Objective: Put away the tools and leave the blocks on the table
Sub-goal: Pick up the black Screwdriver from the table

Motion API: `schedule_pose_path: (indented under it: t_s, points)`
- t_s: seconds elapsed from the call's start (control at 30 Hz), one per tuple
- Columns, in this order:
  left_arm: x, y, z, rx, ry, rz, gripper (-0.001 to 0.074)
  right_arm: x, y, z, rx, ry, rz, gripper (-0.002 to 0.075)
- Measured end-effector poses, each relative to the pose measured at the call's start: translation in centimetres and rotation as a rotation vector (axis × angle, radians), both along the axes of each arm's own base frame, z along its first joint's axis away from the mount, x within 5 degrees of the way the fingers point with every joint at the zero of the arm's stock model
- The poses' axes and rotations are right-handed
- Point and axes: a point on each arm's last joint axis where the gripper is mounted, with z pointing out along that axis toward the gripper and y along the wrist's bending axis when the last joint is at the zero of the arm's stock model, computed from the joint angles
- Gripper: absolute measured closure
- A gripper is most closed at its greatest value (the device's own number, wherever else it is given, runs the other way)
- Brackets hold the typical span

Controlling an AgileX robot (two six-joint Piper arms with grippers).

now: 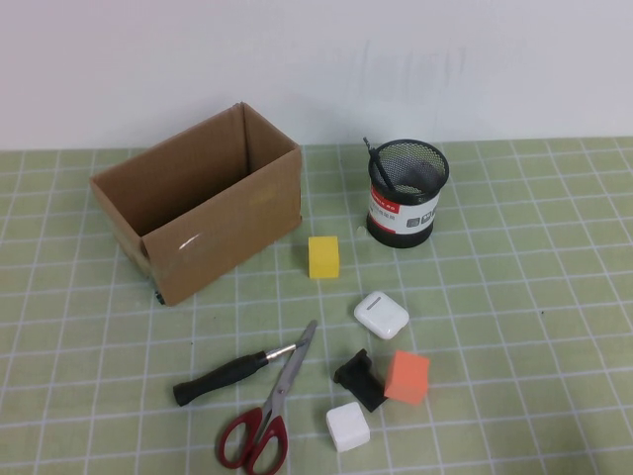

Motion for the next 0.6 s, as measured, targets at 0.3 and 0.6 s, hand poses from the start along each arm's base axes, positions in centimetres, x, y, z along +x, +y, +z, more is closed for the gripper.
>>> schedule_pose_path:
  t_s: [0.3, 0.6]
  points:
    - [0.0, 0.1, 0.0, 0.036, -0.001, -0.003, 0.0738, 0.0, 0.0, 0.0, 0.0, 0.0, 0.0, 0.0732]
    - [0.4, 0.2, 2.6, 0.08, -0.3, 0.008, 0.0738, 0.0, 0.0, 0.0, 0.0, 0.0, 0.0, 0.0732]
